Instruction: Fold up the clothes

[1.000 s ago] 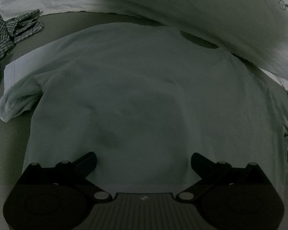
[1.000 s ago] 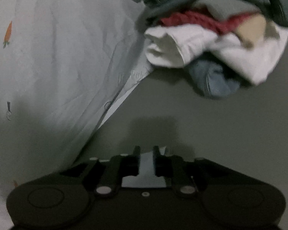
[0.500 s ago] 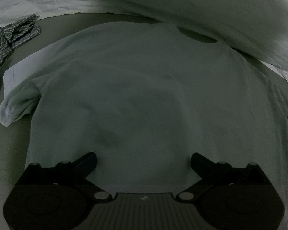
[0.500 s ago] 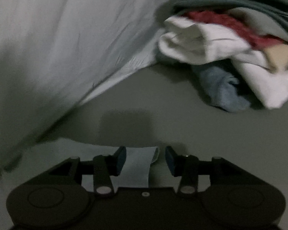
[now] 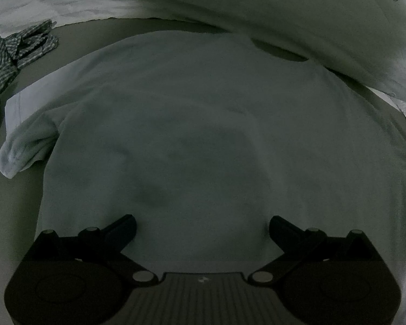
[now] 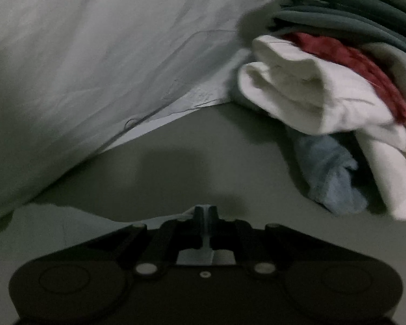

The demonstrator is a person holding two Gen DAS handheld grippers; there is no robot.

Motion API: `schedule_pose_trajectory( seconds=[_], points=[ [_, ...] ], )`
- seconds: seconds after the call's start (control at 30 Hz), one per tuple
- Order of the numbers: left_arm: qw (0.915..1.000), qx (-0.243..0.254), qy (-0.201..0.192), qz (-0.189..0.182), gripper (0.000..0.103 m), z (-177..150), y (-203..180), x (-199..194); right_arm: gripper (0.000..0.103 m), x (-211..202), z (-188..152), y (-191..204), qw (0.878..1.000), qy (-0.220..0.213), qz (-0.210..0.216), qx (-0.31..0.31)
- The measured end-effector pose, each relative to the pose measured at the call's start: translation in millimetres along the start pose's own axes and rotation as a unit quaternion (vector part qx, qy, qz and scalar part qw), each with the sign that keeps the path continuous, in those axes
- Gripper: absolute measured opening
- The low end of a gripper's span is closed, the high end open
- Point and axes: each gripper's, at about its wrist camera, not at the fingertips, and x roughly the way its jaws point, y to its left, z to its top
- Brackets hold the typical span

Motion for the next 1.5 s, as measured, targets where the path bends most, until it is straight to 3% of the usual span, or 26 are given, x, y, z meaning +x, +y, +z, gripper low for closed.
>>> schedule_pose_trajectory(
  seconds=[0.13,0.27,0.37,0.47,0.63,0.73,0.83,0.97,1.2,1.27,1.33,1.37,1.4,1.43,1.5],
  points=[
    [1.0000,-0.003,-0.004,0.002,0.103,-1,1,0,0.030,-26,-10,8,1.000,-0.014,-0.018,0.007],
    [0.9998,0.008,-0.004,0.017,0.103,-4,-6,1,0.018,-63,-37,26,0.999,-0.018,0.041,-0.004],
    [0.9993,0.025,-0.002,0.028,0.103,-6,-11,1,0.016,-77,-63,51,0.994,0.004,0.063,-0.092],
    [0.9999,0.004,-0.006,0.013,0.103,-6,-1,-4,0.005,-76,-86,56,0.990,0.044,0.048,-0.128],
    [0.9967,-0.075,-0.030,0.005,0.102,-14,43,-34,0.007,-121,-95,40,0.993,0.045,0.017,-0.107],
    [0.9935,-0.094,-0.050,0.039,0.101,-33,74,-59,0.009,-151,-110,27,0.995,0.059,0.050,-0.067],
    [0.9925,-0.081,-0.062,0.068,0.100,-61,100,-83,0.014,-179,-133,16,0.993,0.082,0.081,-0.031],
    [0.9950,-0.078,-0.050,0.037,0.100,-110,127,-106,0.039,-218,-169,6,0.988,0.104,0.110,0.003],
    [0.9922,-0.120,-0.016,-0.032,0.099,-177,153,-135,0.040,-260,-215,-12,0.981,0.142,0.120,0.059],
    [0.9934,-0.108,-0.010,-0.038,0.089,-183,155,-139,0.042,-269,-222,-12,0.981,0.146,0.119,0.057],
    [0.9952,-0.092,-0.003,-0.032,0.053,-189,157,-143,0.042,-274,-228,-8,0.980,0.153,0.122,0.035],
    [0.9959,-0.086,-0.001,-0.028,0.044,-191,159,-145,0.033,-277,-230,-4,0.980,0.156,0.122,0.019],
    [0.9958,-0.085,-0.001,-0.033,0.024,-194,162,-146,0.014,-280,-233,1,0.980,0.160,0.120,-0.001],
    [0.9939,-0.097,0.001,-0.053,0.008,-196,167,-147,0.005,-283,-234,5,0.979,0.164,0.118,-0.020],
    [0.9891,-0.120,-0.005,-0.085,0.005,-197,176,-155,0.001,-293,-234,6,0.980,0.156,0.125,-0.015]
  ],
)
